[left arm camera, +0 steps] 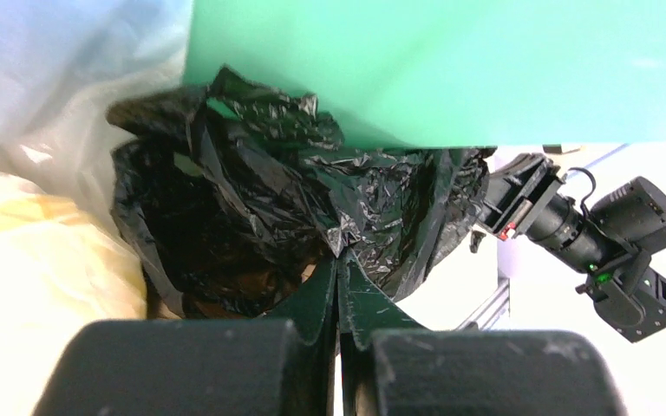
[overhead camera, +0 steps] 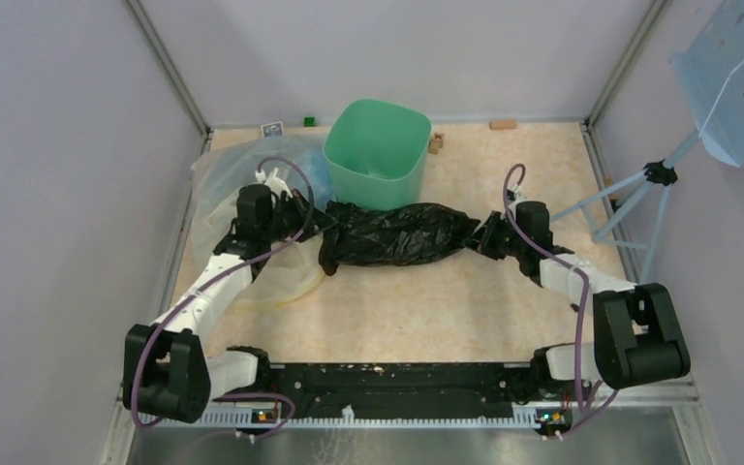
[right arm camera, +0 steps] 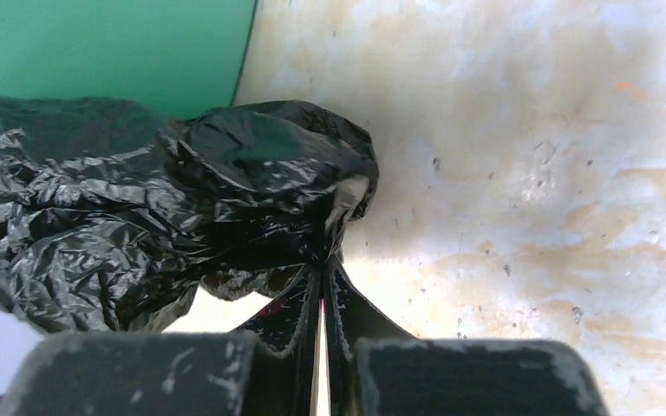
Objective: Put the trash bags into the trash bin
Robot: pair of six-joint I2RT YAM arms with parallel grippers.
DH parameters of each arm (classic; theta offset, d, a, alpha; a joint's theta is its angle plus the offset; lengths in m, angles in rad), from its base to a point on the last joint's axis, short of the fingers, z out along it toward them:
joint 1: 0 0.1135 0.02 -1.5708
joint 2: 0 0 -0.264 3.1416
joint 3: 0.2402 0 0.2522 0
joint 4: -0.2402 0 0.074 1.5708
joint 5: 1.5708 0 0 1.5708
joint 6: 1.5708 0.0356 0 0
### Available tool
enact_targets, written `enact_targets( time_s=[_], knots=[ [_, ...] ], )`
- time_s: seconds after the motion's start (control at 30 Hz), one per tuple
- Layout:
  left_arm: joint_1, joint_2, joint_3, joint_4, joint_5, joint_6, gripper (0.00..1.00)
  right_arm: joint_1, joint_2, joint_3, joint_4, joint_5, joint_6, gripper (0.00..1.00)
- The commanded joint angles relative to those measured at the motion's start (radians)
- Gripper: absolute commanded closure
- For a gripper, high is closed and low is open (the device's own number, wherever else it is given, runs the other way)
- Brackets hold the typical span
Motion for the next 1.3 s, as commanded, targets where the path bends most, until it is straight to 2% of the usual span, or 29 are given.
enact_targets(
  time_s=[0.0,0.3,0.4,0.57,0.7,0.93,1.03,1.1,1.27],
  knots=[
    [0.063,-0.027,0.068,-0.021,0.012,0.047,1.0,-0.012,-0.041,0.077,-0.098,0.11,-0.025,1.0],
    [0.122,-0.089,0.169,-0.156,-0.081,0.125,1.0,-0.115,-0.175,0.105,-0.33,0.202,-0.063,1.0],
    [0.129,-0.093,0.185,-0.17,-0.091,0.128,1.0,-0.143,-0.208,0.112,-0.362,0.224,-0.077,1.0],
    [0.129,-0.092,0.188,-0.149,-0.023,0.12,1.0,-0.147,-0.237,0.136,-0.37,0.157,-0.093,1.0],
    [0.131,-0.114,0.212,-0.176,-0.024,0.123,1.0,-0.15,-0.248,0.202,-0.425,0.184,-0.102,1.0],
    [0.131,-0.14,0.364,-0.311,-0.1,0.166,1.0,-0.156,-0.281,0.317,-0.521,0.188,-0.104,1.0],
    [0.131,-0.093,0.419,-0.32,-0.094,0.158,1.0,-0.156,-0.266,0.321,-0.516,0.153,-0.104,1.0],
    [0.131,-0.034,0.435,-0.3,-0.03,0.151,1.0,-0.156,-0.226,0.326,-0.525,0.143,-0.111,1.0],
    [0.131,0.066,0.378,-0.178,-0.014,0.128,1.0,-0.156,-0.159,0.329,-0.532,0.175,-0.117,1.0]
  ],
)
